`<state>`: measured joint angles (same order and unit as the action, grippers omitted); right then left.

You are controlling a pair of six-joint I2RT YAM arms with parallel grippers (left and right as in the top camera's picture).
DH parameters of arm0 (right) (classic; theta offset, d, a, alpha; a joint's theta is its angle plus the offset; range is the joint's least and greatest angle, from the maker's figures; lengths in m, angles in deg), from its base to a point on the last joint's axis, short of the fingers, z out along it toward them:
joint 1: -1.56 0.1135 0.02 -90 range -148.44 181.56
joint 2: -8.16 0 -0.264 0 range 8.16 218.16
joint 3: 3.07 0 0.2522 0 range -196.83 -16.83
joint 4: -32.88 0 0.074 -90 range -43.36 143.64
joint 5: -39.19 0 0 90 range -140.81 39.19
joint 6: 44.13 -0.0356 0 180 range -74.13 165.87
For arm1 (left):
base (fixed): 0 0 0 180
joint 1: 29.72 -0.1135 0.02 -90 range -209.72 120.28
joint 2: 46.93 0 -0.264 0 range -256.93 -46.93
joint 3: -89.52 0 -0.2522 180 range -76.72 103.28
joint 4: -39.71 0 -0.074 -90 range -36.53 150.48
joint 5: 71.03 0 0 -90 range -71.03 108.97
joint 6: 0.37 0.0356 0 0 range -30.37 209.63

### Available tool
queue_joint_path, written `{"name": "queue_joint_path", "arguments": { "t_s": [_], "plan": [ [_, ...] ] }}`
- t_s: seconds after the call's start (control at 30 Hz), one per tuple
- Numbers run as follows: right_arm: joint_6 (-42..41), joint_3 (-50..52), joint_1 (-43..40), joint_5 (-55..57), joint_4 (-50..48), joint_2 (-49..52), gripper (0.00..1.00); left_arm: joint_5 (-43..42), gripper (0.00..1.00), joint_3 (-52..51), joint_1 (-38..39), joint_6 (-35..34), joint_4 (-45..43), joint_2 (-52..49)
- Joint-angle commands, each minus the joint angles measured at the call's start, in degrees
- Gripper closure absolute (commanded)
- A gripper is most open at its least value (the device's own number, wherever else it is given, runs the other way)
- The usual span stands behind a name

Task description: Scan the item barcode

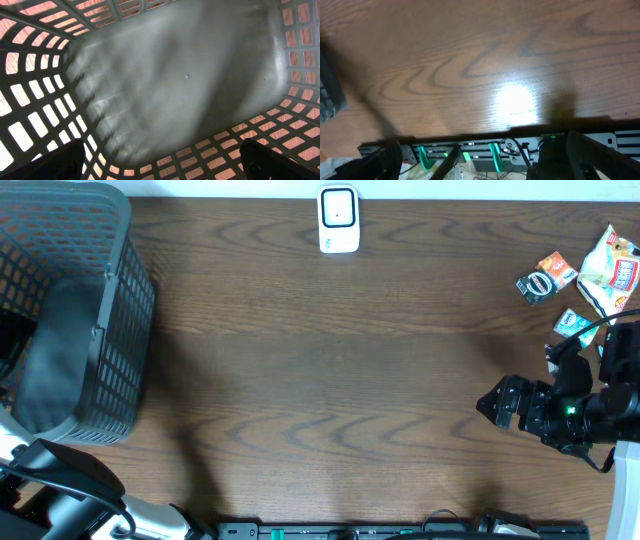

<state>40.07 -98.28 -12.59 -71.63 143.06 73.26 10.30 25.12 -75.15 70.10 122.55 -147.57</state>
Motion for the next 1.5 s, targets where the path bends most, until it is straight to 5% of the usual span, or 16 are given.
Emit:
{"name": "queue_joint_path", "arguments": {
  "t_s": [0.0,0.23,0.57,1.1,1.47],
  "plan": [
    [-1.01,0.28,0.33,2.73,-1.60,-0.28,0.01,0.20,0.02,-0.11,-0.15,-0.26,0.28,-0.31],
    [-1.01,4.46,0.39,3.32,-6.80,-0.39,0.01,0.17,0.03,-0.11,-0.15,-0.26,0.28,-0.31],
    [-0.74,28.24,2.14,3.17,-31.76,-4.66,0.01,0.17,0.03,-0.11,-0.15,-0.26,0.28,-0.31],
    [8.00,62.66,6.01,-5.14,-79.08,-37.97,0.01,0.20,0.02,-0.11,-0.15,-0.26,0.28,-0.31],
    [8.61,77.09,6.01,-2.23,-97.00,-56.81,0.01,0.20,0.02,-0.11,-0.15,-0.26,0.28,-0.31]
  ]
}}
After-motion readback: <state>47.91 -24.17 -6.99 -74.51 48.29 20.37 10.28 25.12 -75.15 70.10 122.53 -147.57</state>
